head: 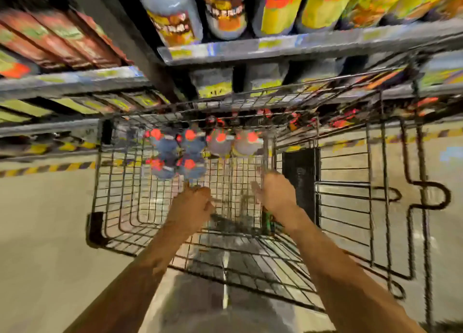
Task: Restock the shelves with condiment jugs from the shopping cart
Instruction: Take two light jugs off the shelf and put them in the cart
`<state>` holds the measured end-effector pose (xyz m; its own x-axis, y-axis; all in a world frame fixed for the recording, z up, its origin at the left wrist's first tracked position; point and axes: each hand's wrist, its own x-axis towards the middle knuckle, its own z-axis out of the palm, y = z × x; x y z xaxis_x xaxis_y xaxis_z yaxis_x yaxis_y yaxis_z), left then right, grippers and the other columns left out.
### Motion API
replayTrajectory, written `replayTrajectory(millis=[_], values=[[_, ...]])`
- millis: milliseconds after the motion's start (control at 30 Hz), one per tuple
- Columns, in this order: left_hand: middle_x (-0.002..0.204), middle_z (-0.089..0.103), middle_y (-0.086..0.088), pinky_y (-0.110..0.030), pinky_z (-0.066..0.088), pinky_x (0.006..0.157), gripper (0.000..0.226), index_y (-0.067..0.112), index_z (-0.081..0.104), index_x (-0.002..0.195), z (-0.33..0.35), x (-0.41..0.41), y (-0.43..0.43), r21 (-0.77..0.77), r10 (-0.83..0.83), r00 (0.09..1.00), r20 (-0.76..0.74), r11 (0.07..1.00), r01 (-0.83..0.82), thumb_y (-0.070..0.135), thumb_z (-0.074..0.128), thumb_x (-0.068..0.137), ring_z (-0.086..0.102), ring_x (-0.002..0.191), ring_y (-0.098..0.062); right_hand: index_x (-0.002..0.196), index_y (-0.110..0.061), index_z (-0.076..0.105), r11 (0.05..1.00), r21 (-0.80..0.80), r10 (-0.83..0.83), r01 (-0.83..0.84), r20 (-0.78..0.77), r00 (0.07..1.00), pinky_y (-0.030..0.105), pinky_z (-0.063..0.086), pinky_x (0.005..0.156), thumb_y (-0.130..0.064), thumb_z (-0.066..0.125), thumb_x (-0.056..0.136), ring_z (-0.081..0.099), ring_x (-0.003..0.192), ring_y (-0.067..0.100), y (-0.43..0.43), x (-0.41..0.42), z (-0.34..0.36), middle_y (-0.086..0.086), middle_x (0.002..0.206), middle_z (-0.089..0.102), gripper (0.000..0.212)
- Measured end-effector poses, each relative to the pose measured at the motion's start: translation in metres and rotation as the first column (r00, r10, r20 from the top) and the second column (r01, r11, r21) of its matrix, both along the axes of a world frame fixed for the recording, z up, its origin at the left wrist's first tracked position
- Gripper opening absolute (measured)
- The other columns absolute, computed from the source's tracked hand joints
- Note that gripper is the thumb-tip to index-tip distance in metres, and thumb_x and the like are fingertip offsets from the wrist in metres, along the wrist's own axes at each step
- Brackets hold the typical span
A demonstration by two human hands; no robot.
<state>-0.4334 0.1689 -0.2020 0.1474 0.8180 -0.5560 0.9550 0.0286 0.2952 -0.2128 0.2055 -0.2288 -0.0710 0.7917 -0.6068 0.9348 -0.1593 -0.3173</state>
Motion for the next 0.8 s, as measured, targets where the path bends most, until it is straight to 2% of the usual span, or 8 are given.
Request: replayTrajectory(millis=[100, 267, 400, 467, 567, 667, 733, 800], values=[[0.095, 0.069, -0.003, -0.042, 0.055, 0.08, 0.033, 0.022, 0.066, 0.094, -0.024, 0.015, 0.001, -0.028, 0.046, 0.999, 0.003, 0.999, -0.046, 0.035, 0.039, 0.082, 0.067, 0.089, -0.03, 0.141, -0.019, 0.043, 0.987, 0.102, -0.109, 0.12, -0.114, 0.987, 0.046, 0.057, 0.066, -0.034, 0.064, 0.096, 0.066, 0.091, 0.036, 0.029, 0.004, -0.042, 0.013, 0.108, 0.065, 0.052], [0.108, 0.066, -0.007, -0.042, 0.054, 0.084, 0.023, 0.016, 0.065, 0.109, -0.066, 0.028, 0.008, -0.056, 0.064, 0.998, 0.007, 0.996, -0.064, 0.026, 0.052, 0.093, 0.064, 0.098, -0.029, 0.138, -0.014, 0.047, 0.945, 0.201, -0.193, 0.257, -0.292, 0.937, 0.046, 0.054, 0.084, -0.011, 0.073, 0.086, 0.057, 0.111, 0.03, 0.067, 0.004, -0.097, 0.012, 0.127, 0.054, 0.058], [0.104, 0.065, -0.006, -0.039, 0.054, 0.082, 0.023, 0.016, 0.061, 0.11, -0.086, 0.032, 0.012, -0.041, 0.008, 1.0, -0.021, 0.999, -0.009, 0.028, 0.048, 0.095, 0.064, 0.098, -0.027, 0.128, -0.006, 0.062, 0.915, 0.173, -0.259, 0.365, -0.444, 0.858, 0.039, 0.048, 0.101, -0.006, 0.069, 0.091, 0.058, 0.114, 0.029, 0.079, -0.002, -0.109, 0.014, 0.124, 0.061, 0.037], [0.105, 0.065, -0.007, -0.04, 0.054, 0.082, 0.02, 0.016, 0.06, 0.109, -0.094, 0.031, 0.013, -0.034, 0.032, 0.999, 0.004, 0.999, -0.032, 0.027, 0.051, 0.095, 0.064, 0.097, -0.027, 0.125, -0.009, 0.063, 0.908, 0.176, -0.255, 0.381, -0.49, 0.834, 0.035, 0.049, 0.097, -0.011, 0.067, 0.091, 0.06, 0.104, 0.023, 0.079, -0.002, -0.113, 0.004, 0.114, 0.064, 0.034], [0.107, 0.066, -0.007, -0.038, 0.053, 0.081, 0.021, 0.016, 0.061, 0.111, -0.101, 0.031, 0.008, -0.061, 0.101, 0.991, 0.085, 0.993, -0.096, 0.027, 0.054, 0.094, 0.064, 0.095, -0.025, 0.12, -0.016, 0.064, 0.895, 0.206, -0.219, 0.396, -0.57, 0.792, 0.046, 0.057, 0.081, -0.026, 0.07, 0.088, 0.067, 0.1, 0.022, 0.079, -0.001, -0.12, 0.002, 0.108, 0.072, 0.035], [0.112, 0.065, -0.006, -0.029, 0.048, 0.074, 0.025, 0.017, 0.061, 0.116, -0.108, 0.03, -0.003, -0.11, 0.167, 0.977, 0.129, 0.982, -0.154, 0.026, 0.057, 0.093, 0.065, 0.096, -0.024, 0.119, -0.013, 0.065, 0.911, 0.189, -0.194, 0.366, -0.587, 0.786, 0.047, 0.057, 0.083, -0.02, 0.066, 0.091, 0.068, 0.101, 0.024, 0.085, 0.001, -0.126, 0.006, 0.109, 0.073, 0.029], [0.115, 0.064, -0.006, -0.032, 0.051, 0.081, 0.027, 0.016, 0.06, 0.119, -0.11, 0.03, -0.01, -0.171, 0.23, 0.955, 0.185, 0.965, -0.199, 0.025, 0.061, 0.093, 0.065, 0.101, -0.024, 0.118, -0.013, 0.066, 0.921, 0.164, -0.195, 0.354, -0.593, 0.782, 0.045, 0.056, 0.085, -0.016, 0.066, 0.091, 0.067, 0.103, 0.024, 0.087, 0.007, -0.131, 0.007, 0.11, 0.072, 0.028], [0.121, 0.062, -0.004, -0.036, 0.053, 0.09, 0.033, 0.015, 0.059, 0.125, -0.109, 0.03, -0.014, -0.244, 0.338, 0.902, 0.268, 0.93, -0.275, 0.024, 0.065, 0.093, 0.062, 0.11, -0.023, 0.116, -0.011, 0.068, 0.917, 0.086, -0.243, 0.39, -0.656, 0.715, 0.041, 0.058, 0.085, -0.017, 0.069, 0.09, 0.068, 0.099, 0.018, 0.084, 0.012, -0.131, 0.004, 0.107, 0.073, 0.027]])
